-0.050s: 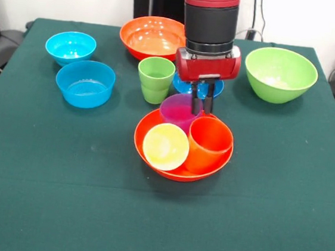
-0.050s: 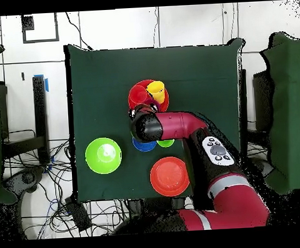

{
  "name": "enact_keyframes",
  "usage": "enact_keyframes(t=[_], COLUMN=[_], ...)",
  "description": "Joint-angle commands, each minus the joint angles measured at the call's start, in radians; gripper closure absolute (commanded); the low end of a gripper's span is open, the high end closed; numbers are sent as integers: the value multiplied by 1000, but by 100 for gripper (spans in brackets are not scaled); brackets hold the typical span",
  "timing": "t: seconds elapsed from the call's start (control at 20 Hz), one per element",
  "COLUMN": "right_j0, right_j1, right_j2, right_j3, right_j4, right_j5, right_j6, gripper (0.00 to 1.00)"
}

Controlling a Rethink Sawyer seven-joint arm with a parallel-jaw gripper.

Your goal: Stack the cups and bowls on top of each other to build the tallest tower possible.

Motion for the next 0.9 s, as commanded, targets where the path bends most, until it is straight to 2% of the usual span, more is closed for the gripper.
enact_keyframes(t=[0.05, 0.6, 0.9], right_j0=[-19, -28, -1], right_j1=[22, 27, -100], right_j2=[98, 110, 82], right_j3=[-66, -76, -52], right_j4=[-76, -73, -35], right_j5=[83, 101, 208], right_j6=[-61, -61, -47], gripper=[0, 0, 0])
